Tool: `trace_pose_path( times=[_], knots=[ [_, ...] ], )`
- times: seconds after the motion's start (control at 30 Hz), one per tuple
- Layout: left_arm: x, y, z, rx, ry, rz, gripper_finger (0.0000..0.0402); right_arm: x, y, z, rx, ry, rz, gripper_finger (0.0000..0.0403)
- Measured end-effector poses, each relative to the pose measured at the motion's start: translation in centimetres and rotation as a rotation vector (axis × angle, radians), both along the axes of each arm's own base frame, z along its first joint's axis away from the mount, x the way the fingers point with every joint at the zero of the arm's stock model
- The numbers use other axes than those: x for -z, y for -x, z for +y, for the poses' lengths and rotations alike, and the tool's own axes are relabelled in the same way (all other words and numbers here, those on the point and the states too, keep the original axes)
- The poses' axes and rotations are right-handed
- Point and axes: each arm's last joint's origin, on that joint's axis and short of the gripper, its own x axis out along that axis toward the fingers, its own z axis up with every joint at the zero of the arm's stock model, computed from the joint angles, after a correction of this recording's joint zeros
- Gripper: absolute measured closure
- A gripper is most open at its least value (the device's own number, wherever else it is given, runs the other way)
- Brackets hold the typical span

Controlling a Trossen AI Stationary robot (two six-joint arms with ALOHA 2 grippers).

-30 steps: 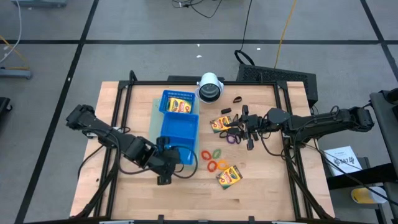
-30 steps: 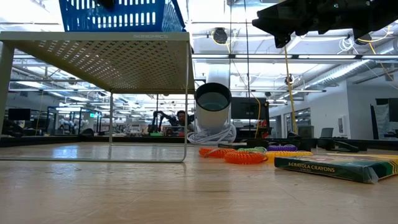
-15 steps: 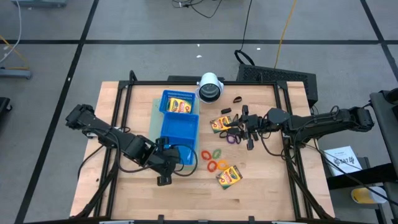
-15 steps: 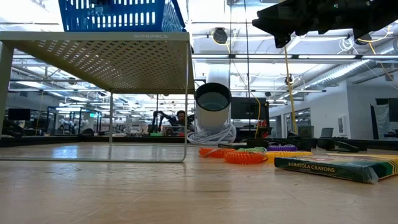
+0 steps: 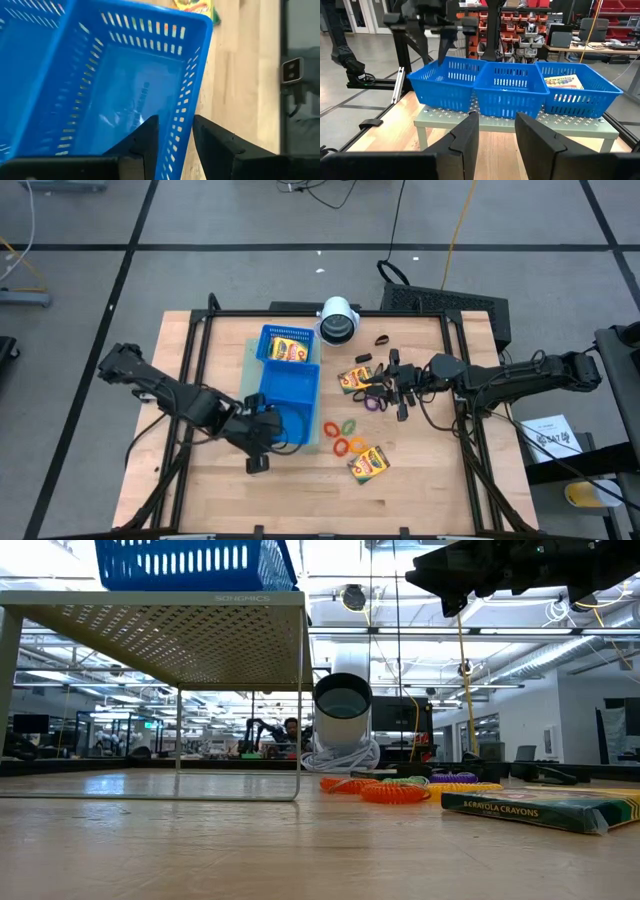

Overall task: Pick & Place Office Desk Supplies
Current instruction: Put the crayon box into the top blue bin on the shelf

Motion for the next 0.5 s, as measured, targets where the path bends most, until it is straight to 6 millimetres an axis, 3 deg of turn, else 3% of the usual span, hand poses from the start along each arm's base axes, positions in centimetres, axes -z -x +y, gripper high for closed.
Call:
trace_pose_path(
  times=[0.33, 0.5],
  knots=[
    [-6.6, 3.6, 1.7, 0.164, 0.044, -0.393, 0.0273, 0.0, 0.0, 0.0, 0.000, 0.000, 0.000, 0.0287],
    [-8.7, 6.1, 3.3, 0.174, -0.071, -0.516, 0.0273, 0.0, 0.0, 0.0, 0.000, 0.000, 0.000, 0.0287]
  ],
)
